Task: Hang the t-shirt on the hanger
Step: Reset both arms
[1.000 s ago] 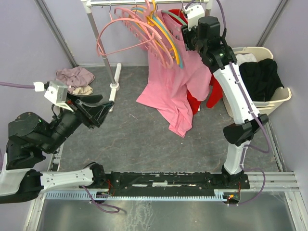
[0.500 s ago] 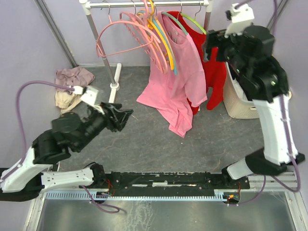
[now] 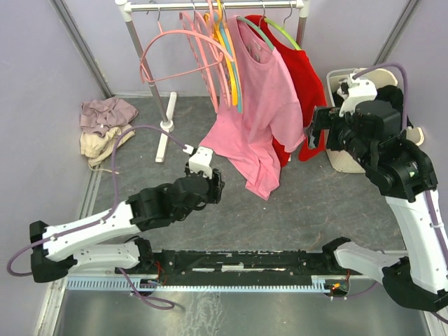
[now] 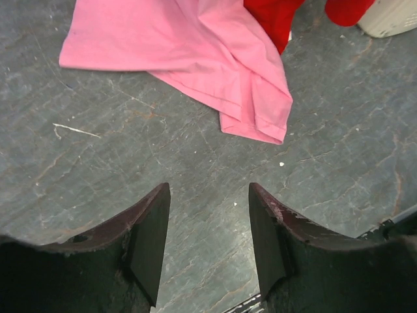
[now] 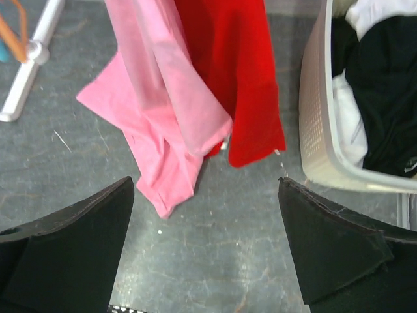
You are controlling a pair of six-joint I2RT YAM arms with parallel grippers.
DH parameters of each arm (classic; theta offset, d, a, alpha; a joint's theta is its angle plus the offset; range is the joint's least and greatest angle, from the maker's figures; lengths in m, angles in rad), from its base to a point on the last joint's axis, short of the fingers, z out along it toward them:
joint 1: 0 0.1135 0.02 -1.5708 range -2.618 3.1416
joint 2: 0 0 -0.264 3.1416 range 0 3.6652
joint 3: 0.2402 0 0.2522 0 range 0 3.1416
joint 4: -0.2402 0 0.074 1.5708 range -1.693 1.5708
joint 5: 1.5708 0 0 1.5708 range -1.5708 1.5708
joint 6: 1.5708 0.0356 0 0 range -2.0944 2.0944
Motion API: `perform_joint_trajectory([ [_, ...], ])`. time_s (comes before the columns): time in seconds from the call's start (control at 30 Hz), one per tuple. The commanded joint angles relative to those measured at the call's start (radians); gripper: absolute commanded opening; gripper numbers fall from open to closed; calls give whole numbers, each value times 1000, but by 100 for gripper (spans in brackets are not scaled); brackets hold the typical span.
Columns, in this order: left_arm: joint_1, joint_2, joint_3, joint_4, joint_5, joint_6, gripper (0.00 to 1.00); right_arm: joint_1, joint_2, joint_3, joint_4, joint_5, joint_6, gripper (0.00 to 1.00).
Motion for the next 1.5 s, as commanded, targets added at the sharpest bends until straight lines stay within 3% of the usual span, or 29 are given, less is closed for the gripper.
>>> perform_joint_trajectory([
  [0.0, 11, 68, -49, 173, -52, -90, 58, 0, -81, -111, 6, 55, 68, 100],
  [0.13, 85, 196, -82, 247, -12, -81, 58, 0, -138, -276, 20, 23, 107, 100],
  [0.33, 98, 197, -129, 299, 71, -81, 60, 0, -269, -504, 95, -114, 179, 99],
  [0.53, 102, 138, -166, 316, 133, -84, 66, 1, -389, -675, 125, -39, 206, 99],
  [0.57, 104, 125, -171, 323, 150, -83, 78, 0, -405, -690, 129, -31, 206, 99],
  [0.6, 106, 110, -177, 329, 163, -81, 83, 0, -423, -706, 133, -25, 204, 99],
  [0.67, 118, 84, -192, 335, 200, -81, 86, 0, -452, -730, 139, -21, 200, 99],
  [0.8, 192, 24, -252, 385, 335, -81, 88, 0, -479, -767, 148, -46, 192, 99],
  [1.0, 407, -69, -353, 490, 591, -116, 89, 0, -529, -818, 192, -87, 206, 99],
  [1.3, 573, -179, -391, 509, 760, -158, 90, 0, -522, -834, 207, -70, 213, 99],
  [1.47, 601, -223, -387, 445, 738, -149, 90, 1, -531, -842, 206, -61, 211, 99],
])
